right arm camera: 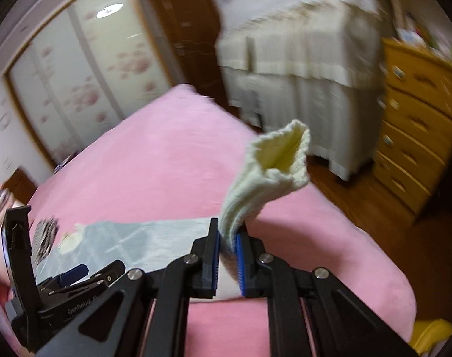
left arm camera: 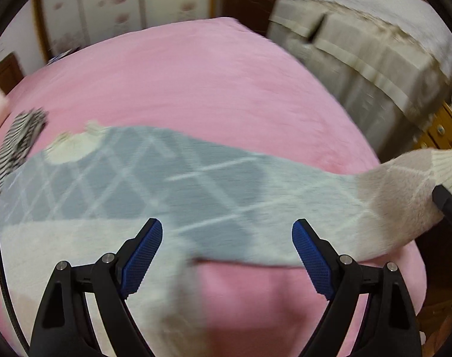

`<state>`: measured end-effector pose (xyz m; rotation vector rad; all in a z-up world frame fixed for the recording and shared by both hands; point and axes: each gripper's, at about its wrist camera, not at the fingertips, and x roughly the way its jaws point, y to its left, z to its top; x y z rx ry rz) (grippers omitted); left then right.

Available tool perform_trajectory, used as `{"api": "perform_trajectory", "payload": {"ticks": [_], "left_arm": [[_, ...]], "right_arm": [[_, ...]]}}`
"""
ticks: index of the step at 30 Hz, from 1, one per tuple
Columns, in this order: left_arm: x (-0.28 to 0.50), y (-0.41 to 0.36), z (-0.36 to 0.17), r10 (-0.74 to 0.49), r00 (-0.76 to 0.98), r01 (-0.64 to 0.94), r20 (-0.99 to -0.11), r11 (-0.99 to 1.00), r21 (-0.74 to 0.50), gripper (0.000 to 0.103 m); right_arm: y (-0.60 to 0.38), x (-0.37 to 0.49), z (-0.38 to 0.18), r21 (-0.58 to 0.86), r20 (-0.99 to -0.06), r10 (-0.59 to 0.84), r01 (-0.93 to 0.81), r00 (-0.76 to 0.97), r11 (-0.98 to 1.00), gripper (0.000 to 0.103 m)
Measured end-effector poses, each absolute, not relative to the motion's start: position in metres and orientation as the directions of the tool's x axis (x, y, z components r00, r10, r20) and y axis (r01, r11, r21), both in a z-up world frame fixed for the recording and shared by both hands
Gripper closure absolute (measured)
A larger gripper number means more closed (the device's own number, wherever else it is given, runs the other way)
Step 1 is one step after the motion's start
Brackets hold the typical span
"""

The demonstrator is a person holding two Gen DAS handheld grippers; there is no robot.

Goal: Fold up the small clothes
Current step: 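Carry the held cuff across the sweater body and open the right tool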

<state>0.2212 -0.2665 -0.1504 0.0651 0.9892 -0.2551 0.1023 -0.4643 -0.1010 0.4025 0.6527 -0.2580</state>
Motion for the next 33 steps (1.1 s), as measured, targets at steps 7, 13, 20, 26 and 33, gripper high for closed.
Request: {"api": "perform_trajectory", "payload": {"ticks": [7, 13, 20, 26, 33], "left_arm": [[0.231, -0.143, -0.143, -0.111, 0.541, 0.058, -0.833, 0.994, -0.095, 0.015], [0.232, -0.063, -0.157, -0.067, 0.542, -0.053, -0.837, 0.992, -0.114, 0.015], [0.23, -0.016, -0.189, -0.086, 0.494, -0.125, -0.865, 0.978, -0.169, 0.015], [0.227, -0.019, -0.201, -0.152, 0.475, -0.089, -0.867, 0.972, -0.219, 0.015], [0.229, -0.034, -0.209, -0.26, 0.437, -0.038, -0.861, 0.951, -0.307, 0.015]], "right_arm": [[-0.354, 0.159, -0.093, 0.255, -0.632, 0.073, 0.118, 0.772, 0.96, 0.093], [-0.263, 0.191, -0.119, 0.231, -0.67, 0.199, -0.054, 0.715, 0.972, 0.093], [-0.204, 0.208, -0.181, 0.216, -0.76, 0.252, -0.133, 0.599, 0.967, 0.093], [-0.188, 0.21, -0.212, 0.227, -0.819, 0.265, -0.136, 0.509, 0.964, 0.075], [-0.196, 0.181, -0.2, 0.205, -0.809, 0.251, -0.146, 0.531, 0.968, 0.056]]}}
